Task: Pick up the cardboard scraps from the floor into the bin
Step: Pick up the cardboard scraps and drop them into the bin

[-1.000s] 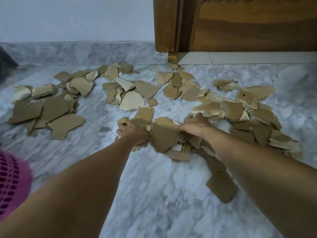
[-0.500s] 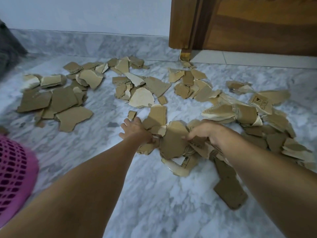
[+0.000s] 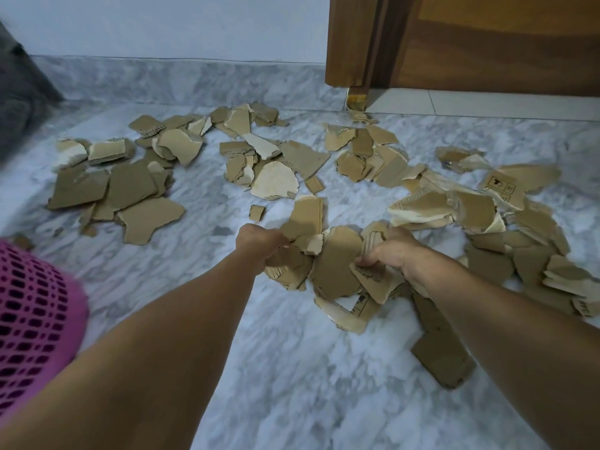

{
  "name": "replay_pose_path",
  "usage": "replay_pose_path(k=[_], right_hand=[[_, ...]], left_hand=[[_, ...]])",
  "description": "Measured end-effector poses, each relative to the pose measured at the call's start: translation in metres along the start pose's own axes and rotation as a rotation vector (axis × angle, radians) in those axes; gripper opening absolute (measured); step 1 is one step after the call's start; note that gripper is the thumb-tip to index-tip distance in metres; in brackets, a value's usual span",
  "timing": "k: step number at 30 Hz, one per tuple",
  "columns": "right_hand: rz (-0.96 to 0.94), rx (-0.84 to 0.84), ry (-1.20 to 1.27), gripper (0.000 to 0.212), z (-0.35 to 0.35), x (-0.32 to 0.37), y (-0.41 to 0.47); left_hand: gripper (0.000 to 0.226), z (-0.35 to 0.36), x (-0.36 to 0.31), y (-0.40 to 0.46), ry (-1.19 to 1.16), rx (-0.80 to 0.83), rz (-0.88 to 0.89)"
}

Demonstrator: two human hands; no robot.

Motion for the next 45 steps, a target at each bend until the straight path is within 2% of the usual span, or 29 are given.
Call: replay_pose_path(k=[3, 5, 8, 11, 13, 18, 20, 23, 25, 29, 32, 35, 38, 41, 43, 45], right_hand=[[-0.016, 0.0, 0.017, 0.083, 0.001, -0.001, 0.002], [-0.035, -0.004, 0.006, 0.081, 0.0, -0.001, 0.004], [-0.068, 0.01, -0.031, 0.09, -0.007, 0.001, 0.007], [-0.073, 0.04, -0.117, 0.095, -0.024, -0.001, 0.011], [-0.07, 0.039, -0.195, 0.094, -0.036, -0.003, 0.013], [-0.117, 0.016, -0.313, 0.096, -0.043, -0.002, 0.02], [-0.132, -0.002, -0.324, 0.098, -0.041, -0.003, 0.022], [-0.136, -0.022, -0.311, 0.102, -0.038, -0.008, 0.028], [-0.141, -0.026, -0.282, 0.104, -0.037, -0.011, 0.029], [-0.135, -0.016, -0.21, 0.1, -0.037, -0.013, 0.03], [-0.106, 0.073, -0.083, 0.104, -0.04, -0.007, 0.028], [-0.06, 0.171, -0.007, 0.11, -0.045, 0.01, 0.019], [-0.056, 0.194, 0.032, 0.109, -0.056, 0.047, -0.002], [-0.078, 0.241, 0.078, 0.12, -0.055, 0.097, -0.028], [-0.108, 0.284, 0.103, 0.114, -0.049, 0.136, -0.046], [-0.112, 0.307, 0.097, 0.12, -0.044, 0.171, -0.065]], left_hand=[[0.038, -0.001, -0.003, -0.006, 0.093, 0.106, 0.06], [0.04, 0.002, -0.004, -0.012, 0.29, 0.171, 0.128], [0.035, 0.005, -0.007, -0.021, 0.529, 0.202, 0.202], [0.028, -0.001, -0.02, -0.021, 0.518, 0.274, 0.203], [0.026, -0.005, -0.038, -0.016, 0.479, 0.265, 0.241], [0.024, 0.024, -0.063, -0.006, 0.233, 0.238, 0.26], [0.016, 0.042, -0.059, 0.001, 0.303, 0.181, 0.269], [0.038, 0.062, -0.056, -0.005, 0.591, 0.018, 0.336], [0.04, 0.07, -0.053, -0.008, 0.571, 0.019, 0.339], [0.037, 0.071, -0.05, -0.013, 0.377, 0.081, 0.298], [0.05, 0.053, -0.053, -0.018, 0.314, 0.076, 0.289], [0.068, 0.022, -0.056, -0.024, 0.223, 0.139, 0.22], [0.068, -0.022, -0.071, -0.034, 0.17, 0.144, 0.194], [0.064, -0.075, -0.094, -0.053, 0.127, 0.144, 0.2], [0.062, -0.117, -0.106, -0.066, 0.123, 0.108, 0.19], [0.063, -0.157, -0.115, -0.078, 0.093, 0.071, 0.187]])
Point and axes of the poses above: each hand's wrist, its own y-axis towards the middle knuckle, its own z-axis out of the palm, x = y × z, the point moved 6 cm from there along y, towards the middle knuckle, and after that the axes turned 2 degrees about -x, right-handed, at the moved point
